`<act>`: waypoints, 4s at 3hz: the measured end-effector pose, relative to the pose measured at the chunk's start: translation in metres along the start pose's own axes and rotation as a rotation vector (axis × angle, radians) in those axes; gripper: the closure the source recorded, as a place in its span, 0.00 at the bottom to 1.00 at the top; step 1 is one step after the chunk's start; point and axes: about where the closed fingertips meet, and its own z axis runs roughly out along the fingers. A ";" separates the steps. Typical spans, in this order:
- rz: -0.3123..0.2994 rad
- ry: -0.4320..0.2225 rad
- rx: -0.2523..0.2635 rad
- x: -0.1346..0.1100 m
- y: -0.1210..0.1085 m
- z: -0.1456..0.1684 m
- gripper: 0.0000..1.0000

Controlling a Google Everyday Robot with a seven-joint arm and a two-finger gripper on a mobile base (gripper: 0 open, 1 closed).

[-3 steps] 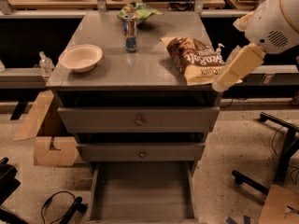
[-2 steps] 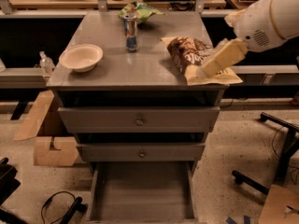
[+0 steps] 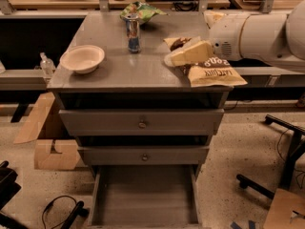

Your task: Place redbull can into bottom drawer

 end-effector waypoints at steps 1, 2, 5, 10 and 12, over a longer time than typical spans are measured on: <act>-0.013 -0.030 0.025 -0.013 -0.003 0.006 0.00; -0.018 -0.033 0.015 -0.016 -0.002 0.014 0.00; -0.010 -0.158 -0.021 -0.034 -0.077 0.168 0.00; 0.131 -0.203 -0.150 -0.007 -0.077 0.299 0.24; 0.133 -0.193 -0.143 -0.002 -0.077 0.307 0.70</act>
Offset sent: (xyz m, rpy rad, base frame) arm 0.0176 0.0156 0.0116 0.0143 -0.0402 0.0021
